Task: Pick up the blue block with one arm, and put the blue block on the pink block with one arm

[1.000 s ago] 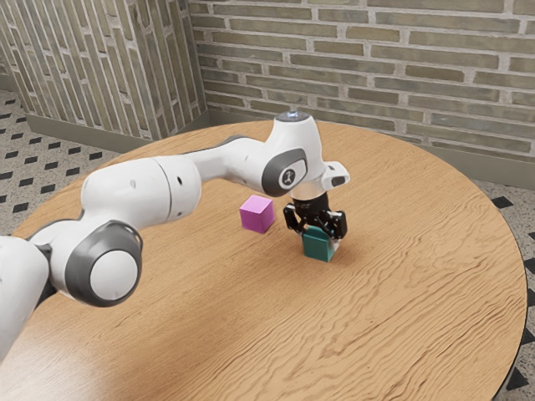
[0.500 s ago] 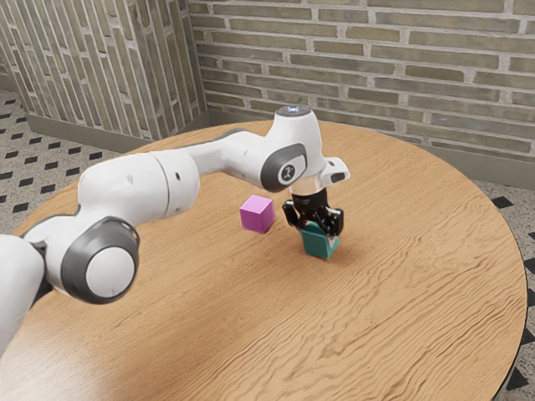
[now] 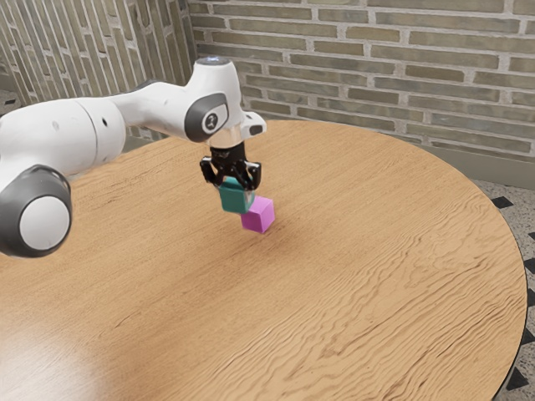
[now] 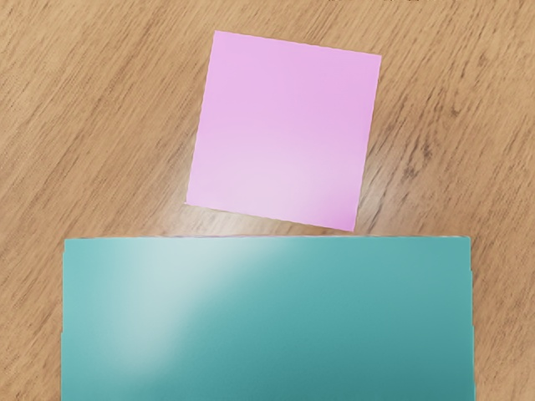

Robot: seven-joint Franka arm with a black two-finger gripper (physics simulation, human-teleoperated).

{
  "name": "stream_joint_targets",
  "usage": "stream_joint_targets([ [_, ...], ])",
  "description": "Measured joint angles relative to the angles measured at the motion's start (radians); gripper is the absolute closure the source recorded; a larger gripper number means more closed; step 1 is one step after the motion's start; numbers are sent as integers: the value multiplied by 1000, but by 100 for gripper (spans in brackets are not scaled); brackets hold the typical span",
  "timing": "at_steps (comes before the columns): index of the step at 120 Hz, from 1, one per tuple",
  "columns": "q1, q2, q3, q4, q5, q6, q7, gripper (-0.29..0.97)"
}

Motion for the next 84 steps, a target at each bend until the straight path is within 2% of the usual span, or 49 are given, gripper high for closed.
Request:
stream_joint_targets([
  [22,4,19,-5,11,0,23,8,30],
  [49,2,104,-43,124,2,54,23,30],
  [84,3,139,-39,145,8,81,34,31],
])
